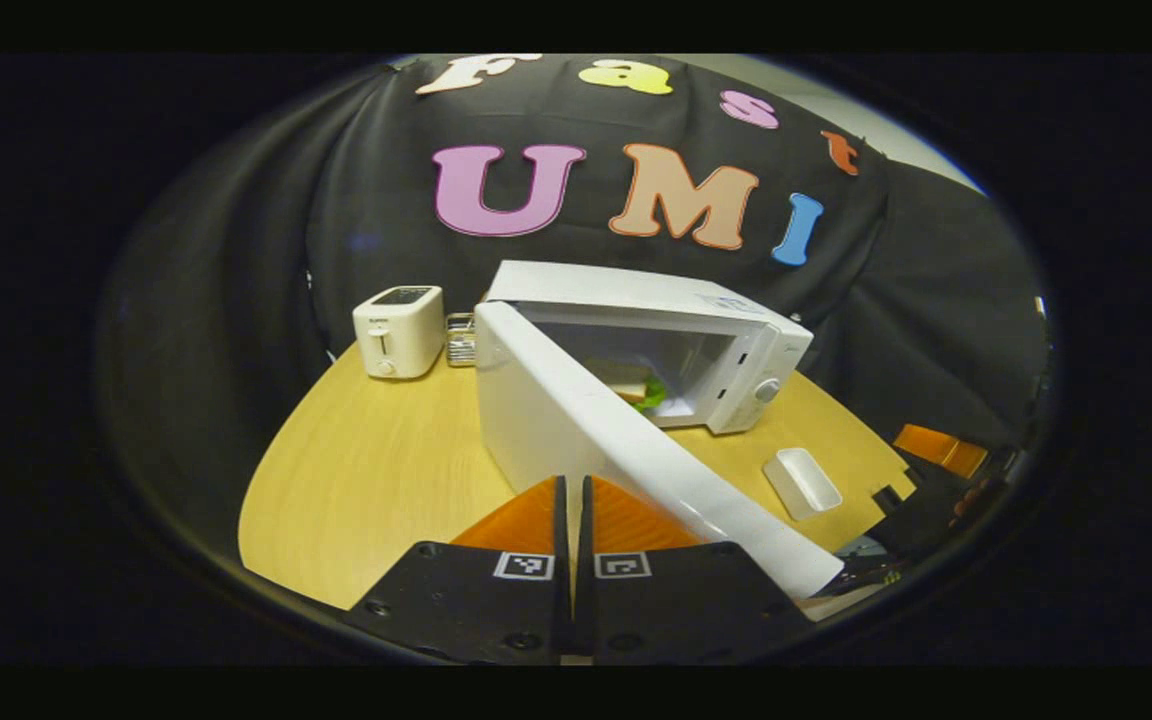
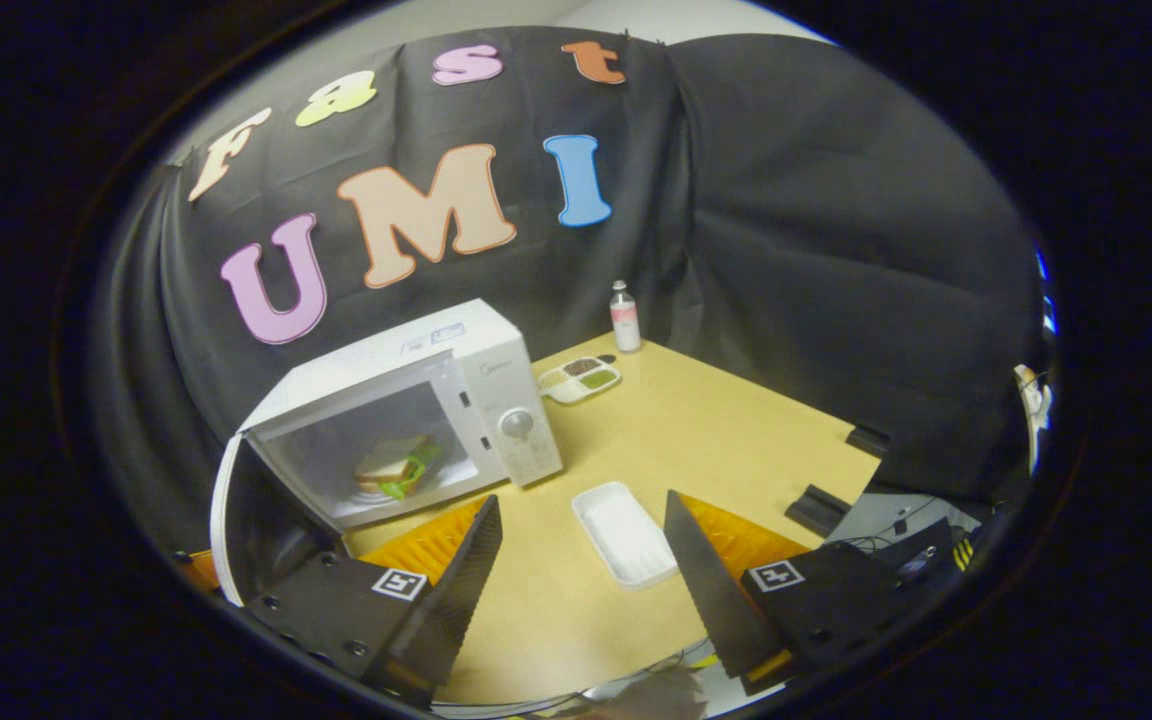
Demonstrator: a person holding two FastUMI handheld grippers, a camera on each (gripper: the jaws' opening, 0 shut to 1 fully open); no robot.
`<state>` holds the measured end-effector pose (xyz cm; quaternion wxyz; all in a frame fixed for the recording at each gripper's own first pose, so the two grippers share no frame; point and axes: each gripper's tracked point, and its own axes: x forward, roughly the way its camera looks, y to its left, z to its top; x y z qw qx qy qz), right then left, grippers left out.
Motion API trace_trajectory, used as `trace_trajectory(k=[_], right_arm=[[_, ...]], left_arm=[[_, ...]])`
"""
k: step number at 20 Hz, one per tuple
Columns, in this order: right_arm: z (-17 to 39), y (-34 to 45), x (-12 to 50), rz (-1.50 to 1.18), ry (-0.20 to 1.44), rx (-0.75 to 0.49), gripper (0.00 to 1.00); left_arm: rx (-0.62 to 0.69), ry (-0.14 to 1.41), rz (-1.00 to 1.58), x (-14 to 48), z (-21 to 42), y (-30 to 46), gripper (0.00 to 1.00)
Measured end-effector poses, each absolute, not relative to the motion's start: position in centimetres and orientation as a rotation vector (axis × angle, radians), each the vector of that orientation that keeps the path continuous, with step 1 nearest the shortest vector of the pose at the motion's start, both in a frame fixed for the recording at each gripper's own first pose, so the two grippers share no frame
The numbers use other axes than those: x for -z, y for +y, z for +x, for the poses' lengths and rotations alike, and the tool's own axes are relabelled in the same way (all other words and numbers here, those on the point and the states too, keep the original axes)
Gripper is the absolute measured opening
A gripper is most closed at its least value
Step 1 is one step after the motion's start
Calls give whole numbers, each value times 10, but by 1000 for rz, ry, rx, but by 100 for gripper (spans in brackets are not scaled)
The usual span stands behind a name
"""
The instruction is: Open the microwave oven with the left hand, put the food in, and close the microwave oven.
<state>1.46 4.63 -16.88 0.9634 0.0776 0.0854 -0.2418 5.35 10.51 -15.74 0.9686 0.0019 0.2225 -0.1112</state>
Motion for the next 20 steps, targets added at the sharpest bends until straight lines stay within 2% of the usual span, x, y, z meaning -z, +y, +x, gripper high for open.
trace_trajectory(k=[1, 3, 4, 5, 9, 10, 16, 17, 18, 19, 20], right_arm=[[16, 36, 163, 147, 166, 498, 100], [19, 20, 151, 123, 144, 510, 100], [22, 12, 146, 113, 132, 511, 92], [24, 5, 142, 105, 124, 509, 100], [42, -16, 132, 92, 111, 475, 100], [47, -20, 131, 93, 110, 465, 100], [67, -46, 124, 104, 111, 425, 100], [68, -50, 124, 101, 110, 418, 100], [69, -54, 123, 97, 108, 409, 92], [72, -56, 121, 92, 107, 398, 92], [73, -58, 120, 88, 106, 389, 100]], left_arm=[[223, 455, -7, 157, 58, 98, 1], [218, 460, -29, 158, 68, 84, 1], [217, 461, -35, 158, 73, 77, 1], [216, 463, -37, 157, 79, 70, 1], [224, 452, 0, 156, 85, 48, 3], [228, 447, 17, 157, 89, 42, 1], [249, 427, 71, 155, 112, 2, 2], [247, 424, 73, 155, 116, -3, 0], [250, 420, 76, 156, 122, -11, 0], [251, 417, 81, 156, 125, -17, 0], [251, 415, 87, 156, 129, -22, 2]])
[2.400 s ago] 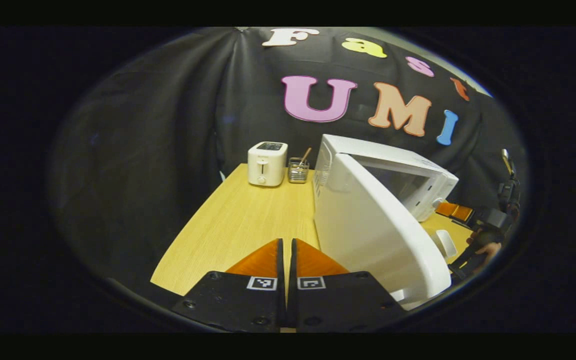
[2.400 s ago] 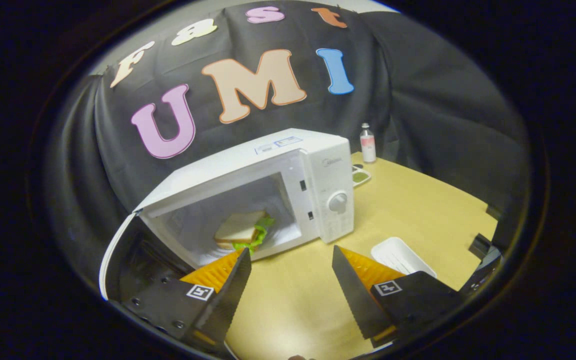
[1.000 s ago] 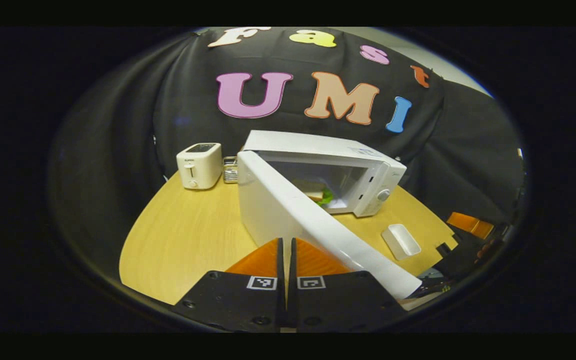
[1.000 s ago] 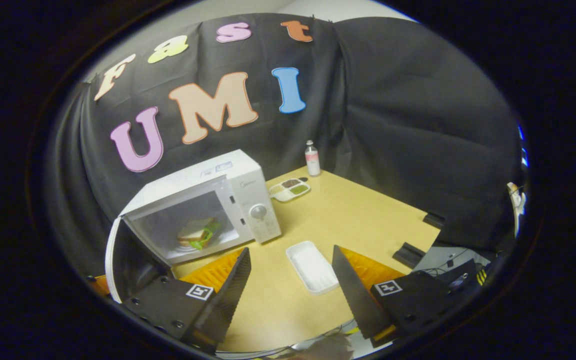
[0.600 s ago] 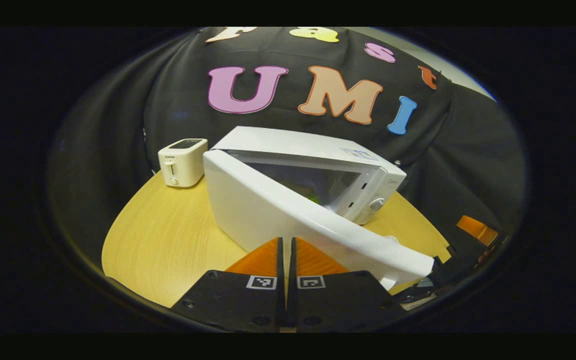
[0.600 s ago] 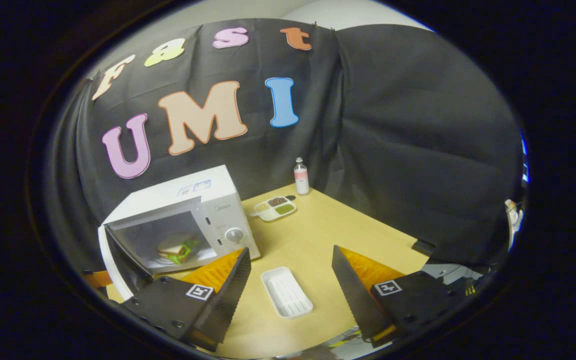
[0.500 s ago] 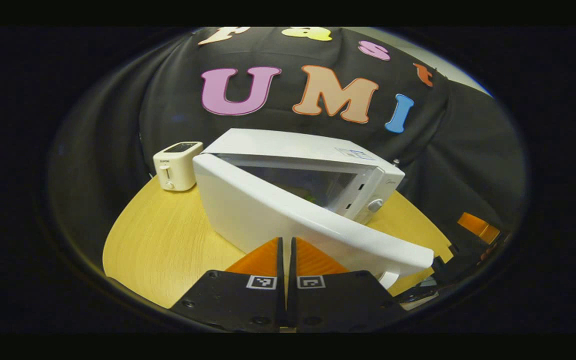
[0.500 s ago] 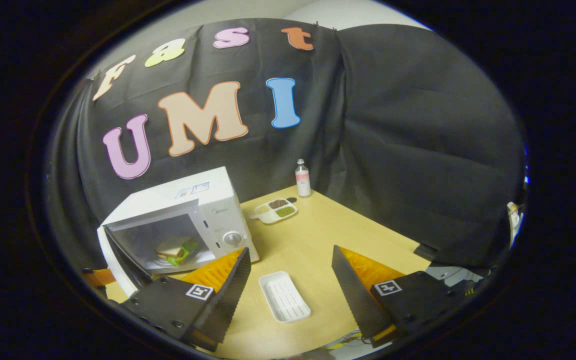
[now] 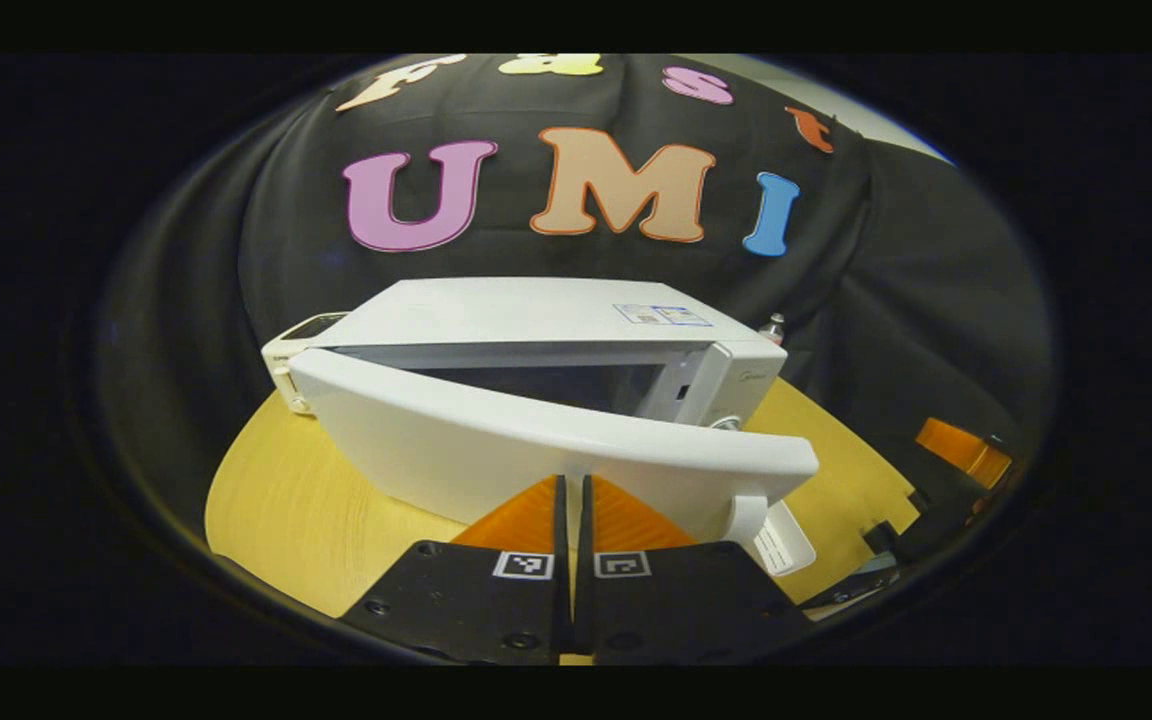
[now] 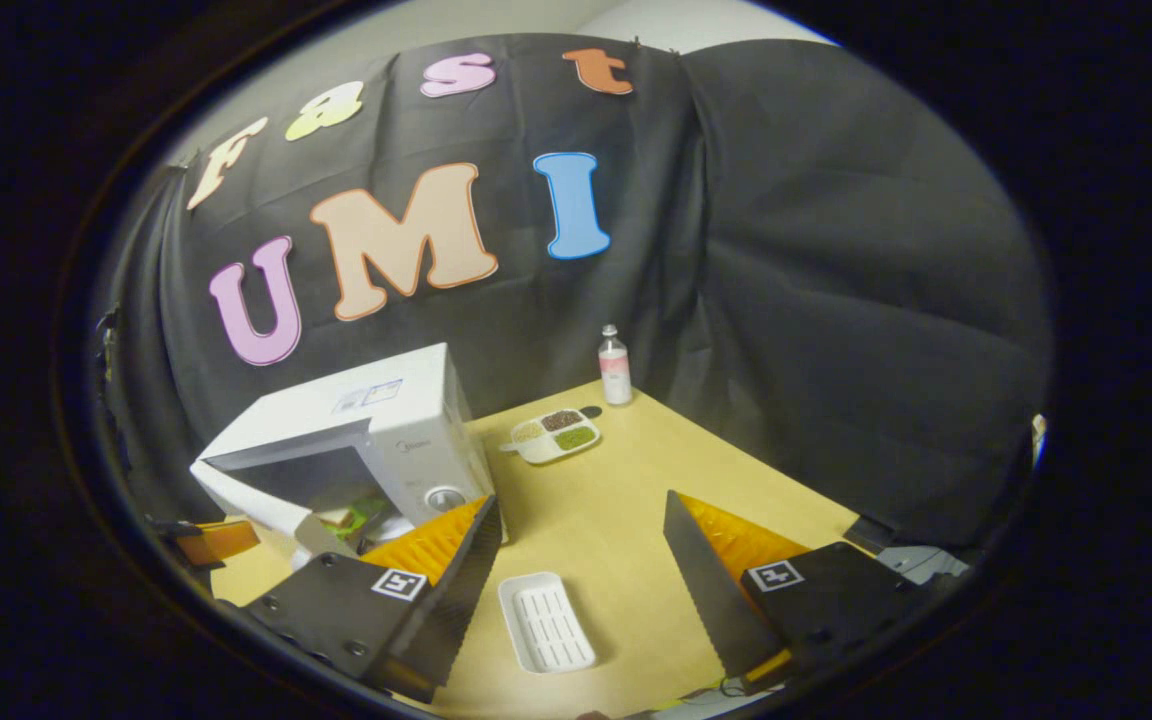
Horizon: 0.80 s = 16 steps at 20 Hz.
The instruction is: Open the microwave oven with the left hand, put the food in, and close the microwave oven.
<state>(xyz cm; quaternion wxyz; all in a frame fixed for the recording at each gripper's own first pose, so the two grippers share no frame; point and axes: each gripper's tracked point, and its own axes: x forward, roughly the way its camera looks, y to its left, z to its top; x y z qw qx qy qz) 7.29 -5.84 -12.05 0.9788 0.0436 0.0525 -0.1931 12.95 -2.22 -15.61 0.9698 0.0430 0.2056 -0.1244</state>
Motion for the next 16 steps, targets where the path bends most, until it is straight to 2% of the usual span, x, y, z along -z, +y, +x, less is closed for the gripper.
trace_trajectory(k=[1, 2, 3, 4, 5, 11, 12, 16], right_arm=[[74, -62, 120, 82, 101, 380, 100], [75, -64, 116, 80, 92, 370, 100], [78, -65, 113, 79, 79, 360, 92], [78, -67, 108, 76, 66, 352, 92], [79, -70, 107, 73, 57, 347, 100], [79, -86, 99, 85, 26, 335, 100], [77, -89, 98, 91, 20, 338, 92], [77, -101, 97, 126, 4, 347, 92]], left_arm=[[254, 413, 90, 157, 134, -28, 0], [260, 410, 90, 157, 138, -35, 3], [267, 405, 91, 156, 142, -43, 2], [272, 400, 93, 156, 146, -50, 2], [276, 393, 97, 156, 150, -56, 1], [272, 361, 105, 150, 175, -83, 0], [272, 357, 106, 148, 179, -85, 0], [285, 337, 115, 143, 191, -98, 1]])
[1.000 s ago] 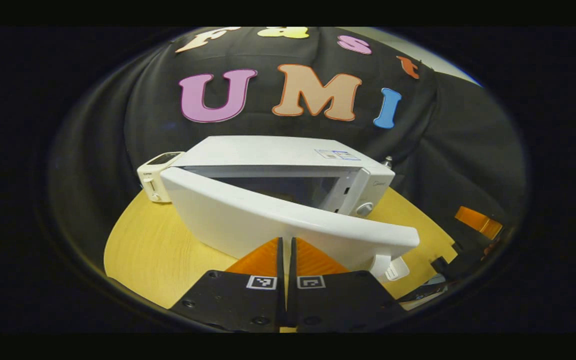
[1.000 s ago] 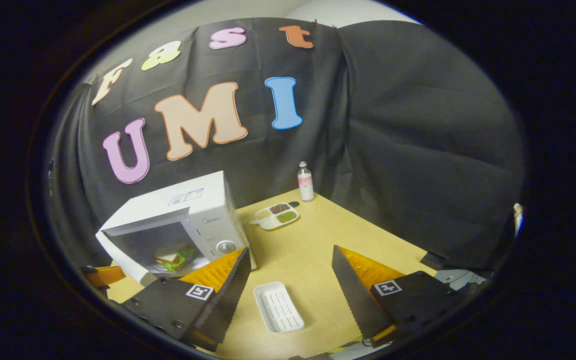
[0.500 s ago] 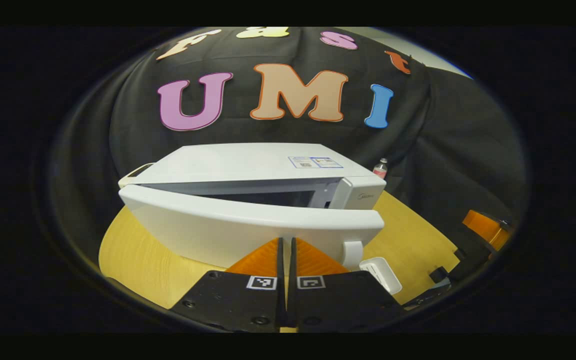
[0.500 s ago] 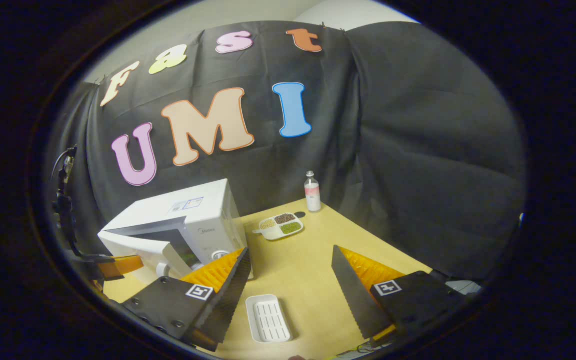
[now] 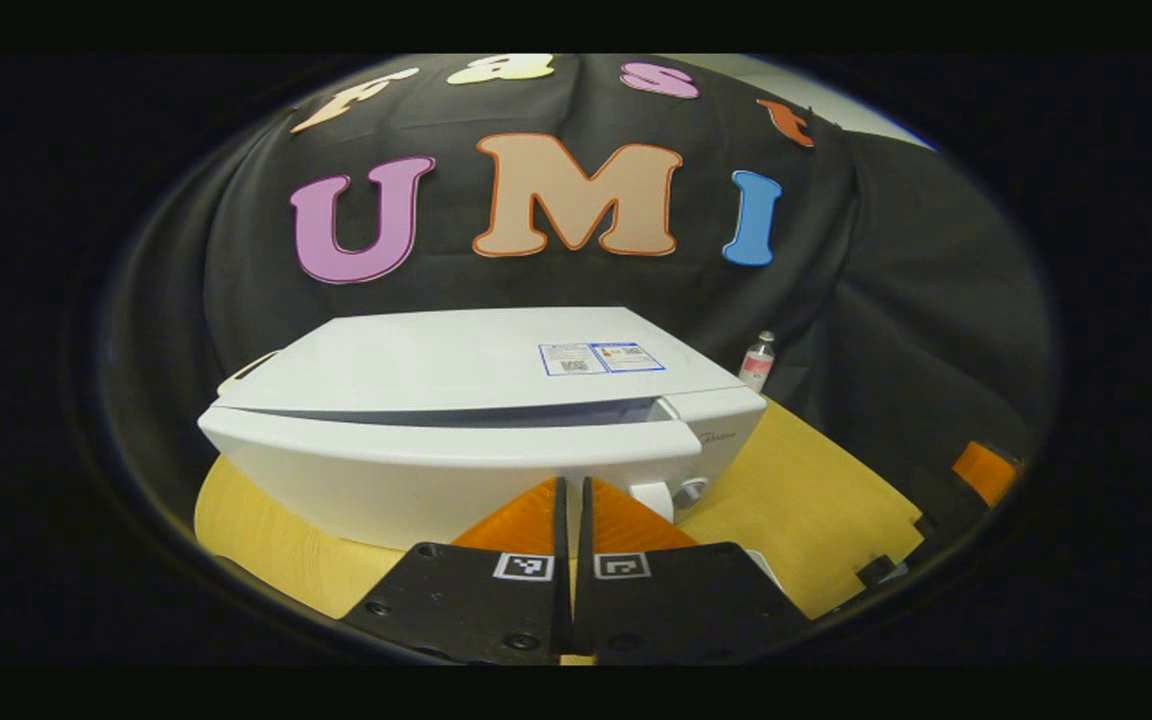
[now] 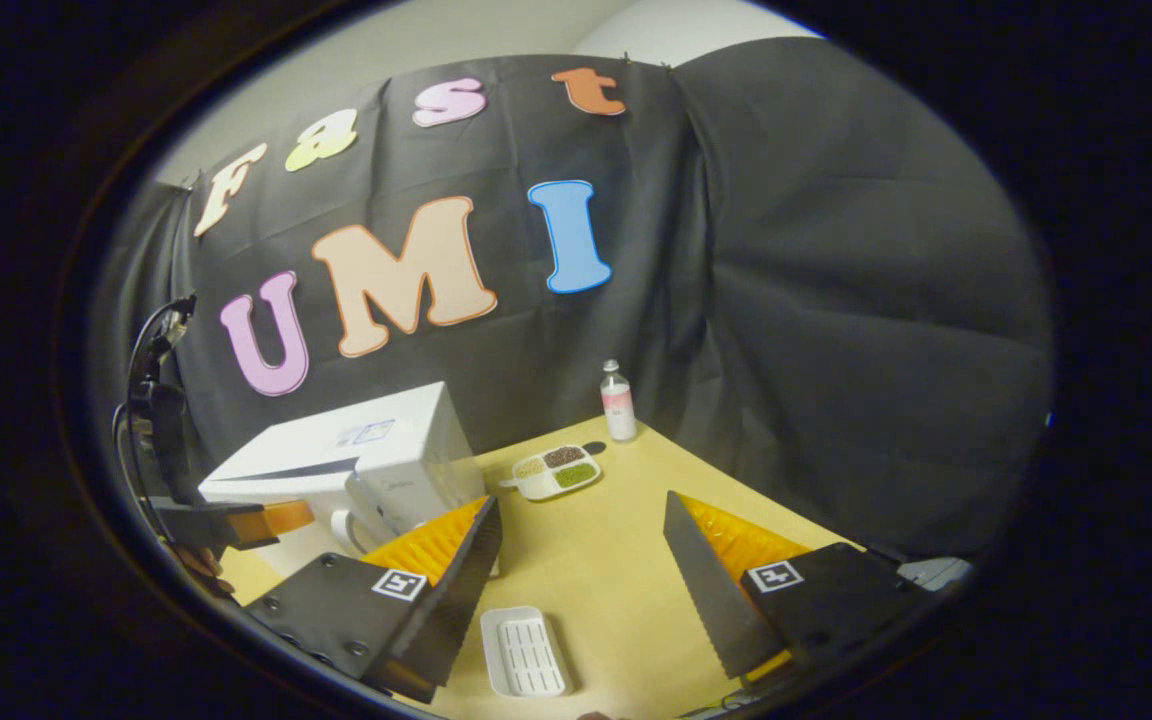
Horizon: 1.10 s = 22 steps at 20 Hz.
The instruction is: Open the microwave oven with the left hand, put the food in, and close the microwave oven.
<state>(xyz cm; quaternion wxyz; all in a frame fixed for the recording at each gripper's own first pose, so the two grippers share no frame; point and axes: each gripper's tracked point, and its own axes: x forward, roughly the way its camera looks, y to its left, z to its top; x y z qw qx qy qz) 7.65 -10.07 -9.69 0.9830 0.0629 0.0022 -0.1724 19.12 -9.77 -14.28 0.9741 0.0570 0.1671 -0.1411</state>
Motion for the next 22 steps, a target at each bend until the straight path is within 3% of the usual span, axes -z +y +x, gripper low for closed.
trace_trajectory(k=[22], right_arm=[[92, -113, 107, 139, 31, 324, 92]], left_arm=[[210, 289, 32, 147, 207, -110, 1]])
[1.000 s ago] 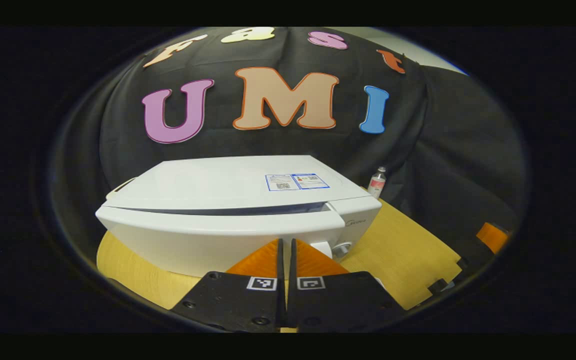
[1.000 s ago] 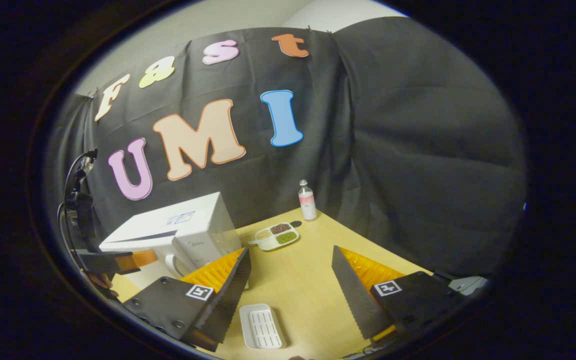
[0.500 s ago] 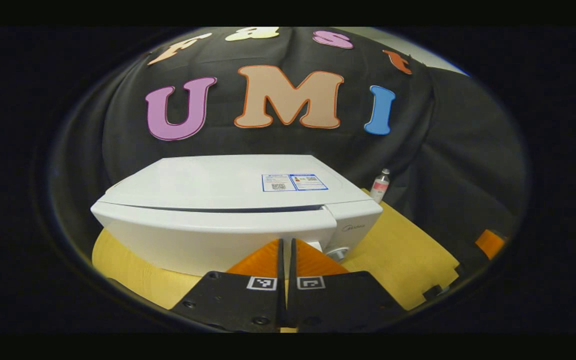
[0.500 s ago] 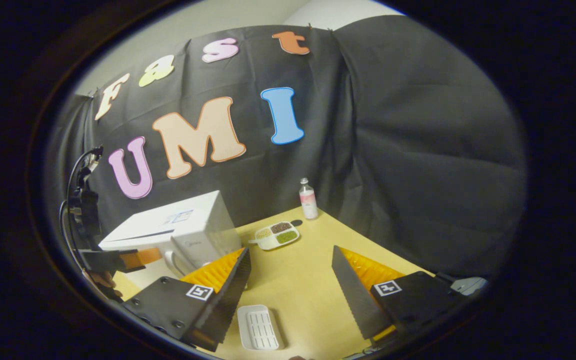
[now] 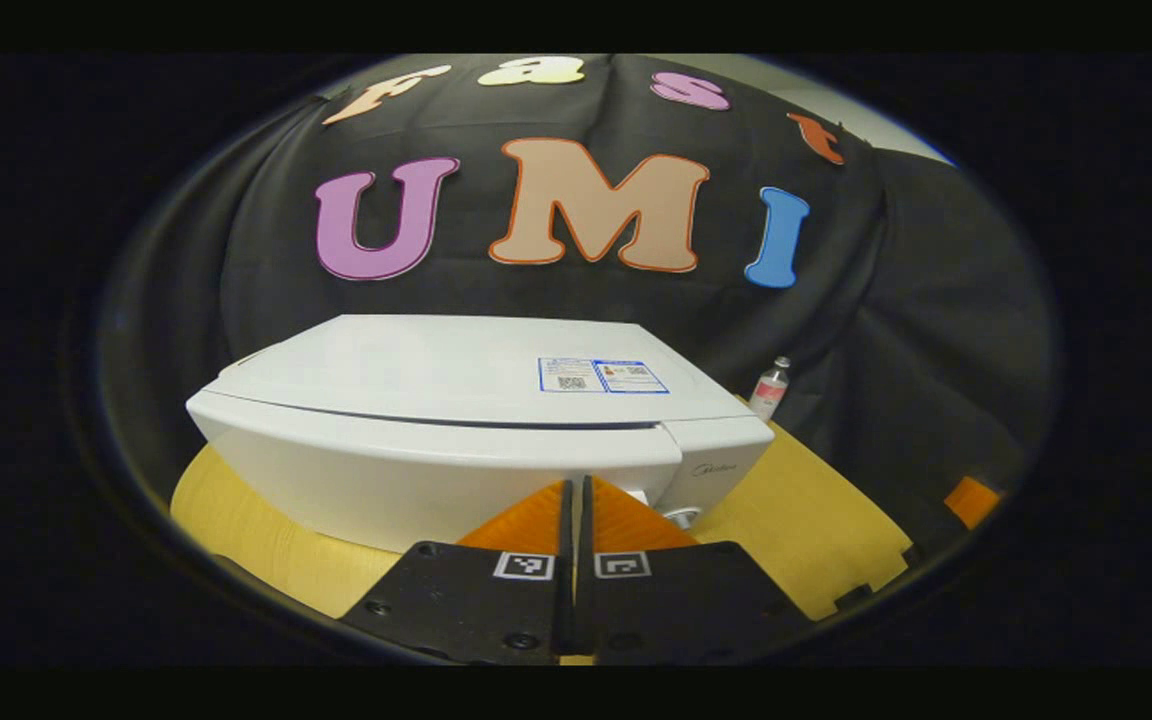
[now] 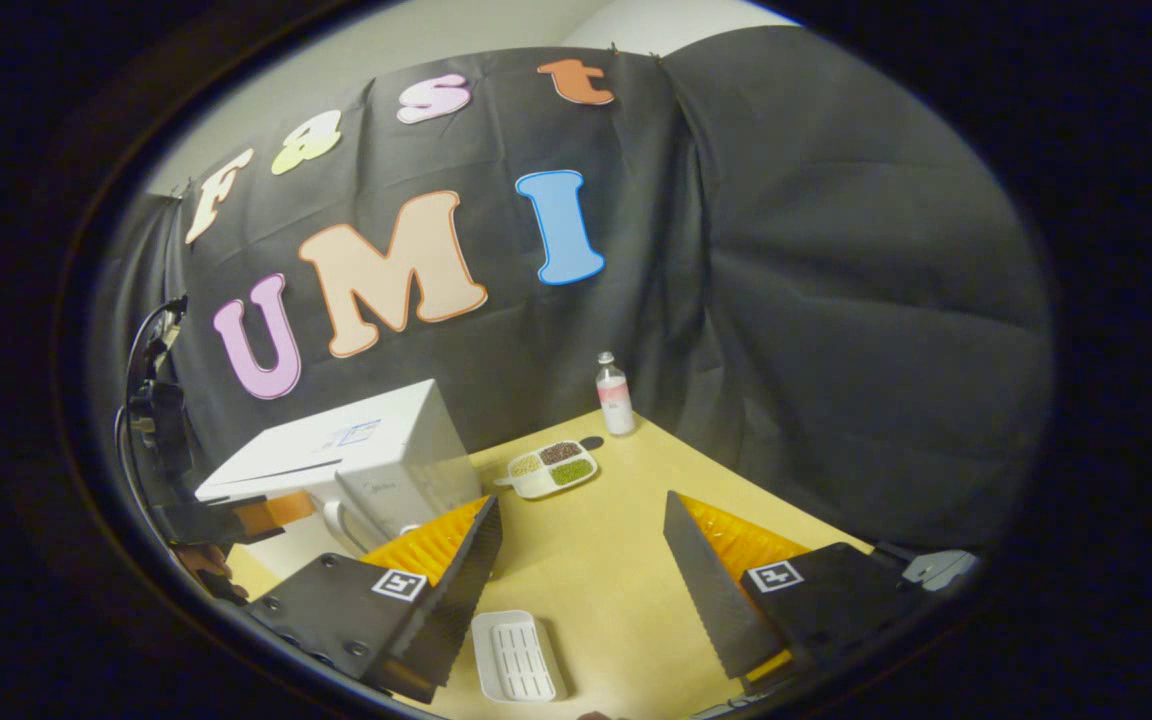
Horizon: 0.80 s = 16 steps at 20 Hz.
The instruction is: Open the microwave oven with the left hand, put the food in, and close the microwave oven.
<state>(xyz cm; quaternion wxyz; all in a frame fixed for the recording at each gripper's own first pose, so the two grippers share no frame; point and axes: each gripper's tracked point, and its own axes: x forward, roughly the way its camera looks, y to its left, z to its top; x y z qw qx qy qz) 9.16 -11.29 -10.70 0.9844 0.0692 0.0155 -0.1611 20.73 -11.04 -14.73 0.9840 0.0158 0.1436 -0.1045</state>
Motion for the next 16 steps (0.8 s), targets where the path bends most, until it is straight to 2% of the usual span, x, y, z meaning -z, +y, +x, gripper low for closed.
trace_trajectory(k=[1, 2, 3, 4, 5, 8, 9, 10, 16], right_arm=[[93, -113, 107, 137, 33, 322, 92], [93, -113, 106, 136, 33, 322, 100], [94, -114, 107, 137, 31, 323, 100], [92, -115, 106, 139, 28, 323, 92], [92, -115, 106, 142, 24, 324, 100], [94, -116, 107, 141, 26, 323, 100], [94, -116, 107, 137, 26, 323, 92], [95, -116, 105, 133, 24, 322, 100], [97, -110, 107, 120, 32, 306, 100]], left_arm=[[207, 283, 33, 148, 208, -110, 1], [206, 281, 34, 147, 208, -110, 1], [206, 279, 32, 147, 208, -110, 1], [204, 275, 24, 147, 209, -111, 1], [201, 273, 18, 147, 209, -110, 1], [199, 258, 28, 144, 212, -110, 1], [185, 240, 62, 138, 218, -105, 1], [192, 248, 57, 138, 223, -107, 1], [220, 252, 58, 138, 217, -108, 1]])
